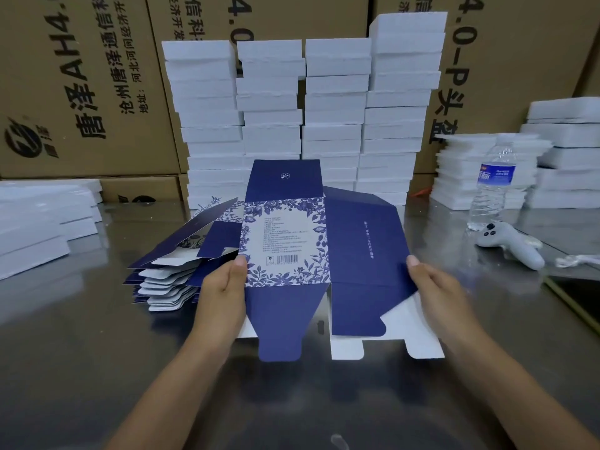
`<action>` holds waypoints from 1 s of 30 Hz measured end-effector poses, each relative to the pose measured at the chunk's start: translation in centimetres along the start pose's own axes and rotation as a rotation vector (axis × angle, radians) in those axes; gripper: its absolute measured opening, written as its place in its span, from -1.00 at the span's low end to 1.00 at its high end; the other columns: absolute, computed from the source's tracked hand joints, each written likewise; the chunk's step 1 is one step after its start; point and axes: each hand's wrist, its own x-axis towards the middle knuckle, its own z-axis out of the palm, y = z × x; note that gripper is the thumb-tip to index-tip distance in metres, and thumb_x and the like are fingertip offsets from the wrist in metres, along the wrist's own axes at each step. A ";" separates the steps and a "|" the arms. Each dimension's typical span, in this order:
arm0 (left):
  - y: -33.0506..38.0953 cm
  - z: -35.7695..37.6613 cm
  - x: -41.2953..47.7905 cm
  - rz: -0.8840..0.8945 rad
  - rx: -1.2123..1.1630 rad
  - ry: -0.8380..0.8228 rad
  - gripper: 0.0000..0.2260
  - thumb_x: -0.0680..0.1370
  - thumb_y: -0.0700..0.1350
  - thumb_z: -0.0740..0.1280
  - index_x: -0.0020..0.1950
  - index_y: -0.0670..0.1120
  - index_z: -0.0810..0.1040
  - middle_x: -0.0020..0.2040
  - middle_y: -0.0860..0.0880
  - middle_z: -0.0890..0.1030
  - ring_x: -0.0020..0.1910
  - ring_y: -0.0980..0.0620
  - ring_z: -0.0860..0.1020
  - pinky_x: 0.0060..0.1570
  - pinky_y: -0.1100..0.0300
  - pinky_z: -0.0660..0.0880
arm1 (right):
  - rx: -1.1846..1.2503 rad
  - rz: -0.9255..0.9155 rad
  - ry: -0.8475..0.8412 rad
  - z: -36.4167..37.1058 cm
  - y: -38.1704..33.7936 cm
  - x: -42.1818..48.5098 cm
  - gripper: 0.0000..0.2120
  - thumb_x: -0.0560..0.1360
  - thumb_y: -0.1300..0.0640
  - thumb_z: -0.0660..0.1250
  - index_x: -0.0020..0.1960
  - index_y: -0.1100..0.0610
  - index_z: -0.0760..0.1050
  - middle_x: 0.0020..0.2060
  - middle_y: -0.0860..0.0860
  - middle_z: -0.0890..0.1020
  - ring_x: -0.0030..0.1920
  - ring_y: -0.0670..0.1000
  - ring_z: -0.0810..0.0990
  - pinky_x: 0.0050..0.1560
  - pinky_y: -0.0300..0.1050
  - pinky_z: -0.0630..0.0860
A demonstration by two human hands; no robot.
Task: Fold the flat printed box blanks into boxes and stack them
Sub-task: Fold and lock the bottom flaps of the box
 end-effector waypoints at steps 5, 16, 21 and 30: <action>0.3 0.1 -0.2 -0.022 -0.104 -0.009 -0.63 0.65 0.01 0.12 -0.14 -0.10 0.64 -0.15 0.02 0.71 -0.20 0.11 0.62 -0.19 0.22 0.49 | -0.108 0.064 -0.054 -0.1 0.2 0.1 -0.53 0.61 0.03 0.17 -0.08 0.51 0.42 -0.33 0.20 0.54 -0.32 0.04 0.48 -0.26 -0.12 0.36; 2.0 0.4 -1.1 -0.360 -0.751 -0.535 -0.44 0.43 0.35 0.02 0.16 0.12 0.63 0.21 -0.01 0.62 0.20 -0.04 0.57 0.09 -0.05 0.50 | 0.035 -0.089 -0.003 1.1 0.3 -0.4 -0.82 0.61 0.18 0.15 0.12 -0.09 0.35 -0.39 -0.30 0.64 -0.37 -0.35 0.58 -0.39 -0.52 0.40; 1.4 1.5 -1.8 -0.292 -0.710 -0.597 -0.51 0.47 0.21 0.09 0.24 0.04 0.59 0.24 -0.02 0.60 0.23 0.00 0.56 0.14 0.05 0.50 | 0.051 -0.065 -0.096 2.1 0.5 -0.7 -0.76 0.64 0.07 0.08 0.20 -0.19 0.40 0.03 -0.34 0.59 0.00 -0.41 0.52 -0.06 -0.52 0.39; -0.3 2.2 -1.4 0.041 -0.094 -0.688 -0.15 0.34 -0.36 0.23 0.44 0.37 0.18 0.47 0.22 0.29 0.33 0.01 0.46 0.31 -0.23 0.34 | 0.146 0.382 -0.211 1.4 -0.7 -0.7 -0.66 0.63 -0.09 0.05 0.02 0.10 0.51 -0.21 -0.03 0.61 -0.21 -0.03 0.58 -0.06 -0.05 0.48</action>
